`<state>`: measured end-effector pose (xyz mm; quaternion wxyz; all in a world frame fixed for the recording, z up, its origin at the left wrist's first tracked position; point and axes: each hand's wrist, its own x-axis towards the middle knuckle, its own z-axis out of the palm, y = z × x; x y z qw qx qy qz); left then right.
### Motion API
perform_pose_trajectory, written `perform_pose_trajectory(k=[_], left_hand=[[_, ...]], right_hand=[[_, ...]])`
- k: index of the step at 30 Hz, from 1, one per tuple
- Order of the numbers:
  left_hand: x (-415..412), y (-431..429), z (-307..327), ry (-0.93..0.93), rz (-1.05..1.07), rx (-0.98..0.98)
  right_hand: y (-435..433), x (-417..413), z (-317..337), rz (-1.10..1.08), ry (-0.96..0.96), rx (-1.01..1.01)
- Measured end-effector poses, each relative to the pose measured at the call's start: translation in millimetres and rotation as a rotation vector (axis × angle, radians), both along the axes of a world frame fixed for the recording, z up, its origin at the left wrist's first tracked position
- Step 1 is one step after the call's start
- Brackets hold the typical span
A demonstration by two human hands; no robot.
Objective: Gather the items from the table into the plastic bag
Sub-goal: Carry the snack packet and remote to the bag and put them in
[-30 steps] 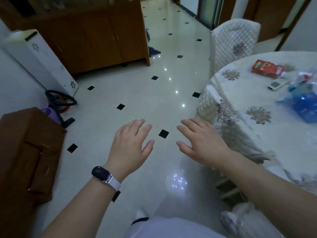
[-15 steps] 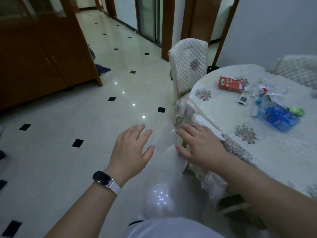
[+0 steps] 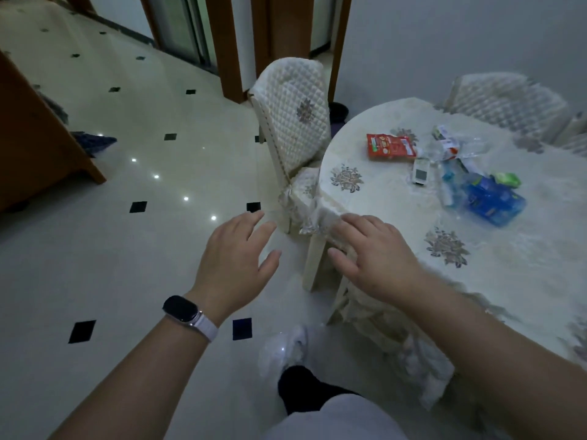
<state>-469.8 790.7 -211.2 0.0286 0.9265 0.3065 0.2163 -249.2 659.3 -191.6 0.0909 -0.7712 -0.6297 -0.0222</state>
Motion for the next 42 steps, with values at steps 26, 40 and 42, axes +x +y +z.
perform_pose_trajectory(k=[26,40,42], left_hand=[[267,315,-1,0.108,-0.432,0.014],[404,492,-36,0.117,-0.886,-0.1],[420,500,-40,0.115,-0.94,-0.108]], right_hand=[[232,191,-24,-0.372,0.073,-0.042],[363,217,-34,-0.787,0.048,-0.199],[375,215,-35,-0.836,0.029,-0.195]])
